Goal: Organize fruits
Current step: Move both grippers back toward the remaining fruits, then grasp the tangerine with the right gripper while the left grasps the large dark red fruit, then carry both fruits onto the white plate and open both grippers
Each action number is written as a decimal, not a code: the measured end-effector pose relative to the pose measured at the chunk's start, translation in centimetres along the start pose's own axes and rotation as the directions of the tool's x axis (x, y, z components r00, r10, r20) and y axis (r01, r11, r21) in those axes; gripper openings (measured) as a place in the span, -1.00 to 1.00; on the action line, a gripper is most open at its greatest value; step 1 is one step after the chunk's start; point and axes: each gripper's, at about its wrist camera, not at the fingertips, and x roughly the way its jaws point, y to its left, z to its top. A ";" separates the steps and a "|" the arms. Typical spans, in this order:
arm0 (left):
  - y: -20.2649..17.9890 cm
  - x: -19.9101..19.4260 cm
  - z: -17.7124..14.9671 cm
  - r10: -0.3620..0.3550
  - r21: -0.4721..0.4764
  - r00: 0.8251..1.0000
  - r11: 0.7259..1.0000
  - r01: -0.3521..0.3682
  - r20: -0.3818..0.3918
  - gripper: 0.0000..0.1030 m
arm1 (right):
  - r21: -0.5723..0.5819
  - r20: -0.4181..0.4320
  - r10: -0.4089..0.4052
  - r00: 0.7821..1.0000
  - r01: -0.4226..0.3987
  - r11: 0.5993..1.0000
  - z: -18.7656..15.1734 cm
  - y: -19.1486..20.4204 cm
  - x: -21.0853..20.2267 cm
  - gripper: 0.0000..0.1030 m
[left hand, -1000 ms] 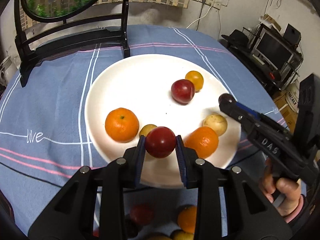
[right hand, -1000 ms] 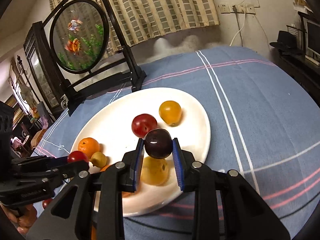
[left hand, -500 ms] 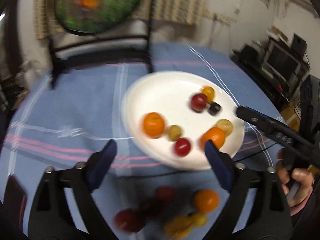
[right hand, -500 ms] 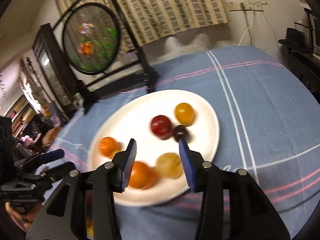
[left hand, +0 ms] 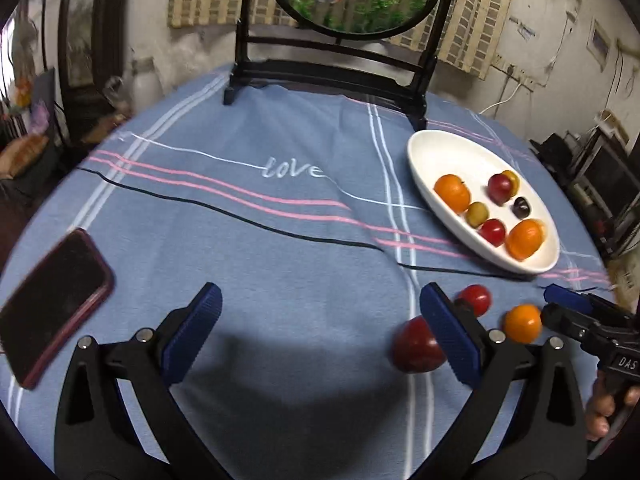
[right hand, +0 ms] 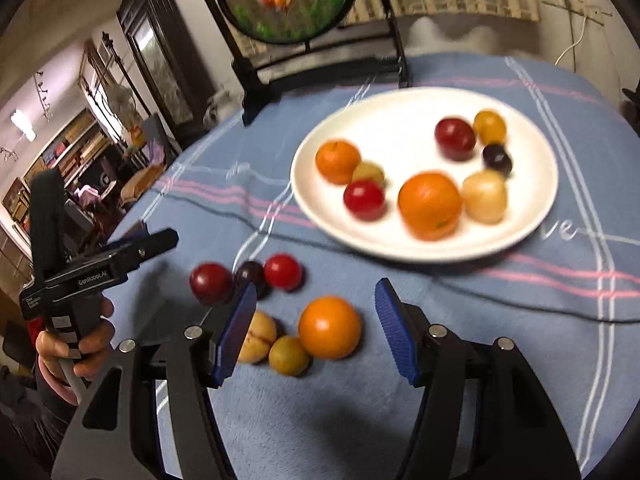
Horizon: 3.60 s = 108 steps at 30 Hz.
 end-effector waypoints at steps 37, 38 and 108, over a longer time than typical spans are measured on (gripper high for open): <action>-1.2 -0.2 -0.6 0.014 0.087 1.000 0.996 -0.013 -0.015 0.96 | 0.003 -0.095 -0.057 0.994 0.058 0.998 -0.9 -0.6 2.3 -0.27; -1.2 -0.2 -0.6 0.015 0.086 1.000 0.996 -0.014 -0.014 0.96 | 0.005 -0.095 -0.057 0.994 0.057 0.998 -0.9 -0.6 2.3 -0.27; -11.3 1.3 6.5 -0.148 0.295 0.984 0.949 0.112 0.103 0.76 | 0.112 0.299 -0.240 0.924 0.216 0.970 5.7 -6.1 -1.8 0.12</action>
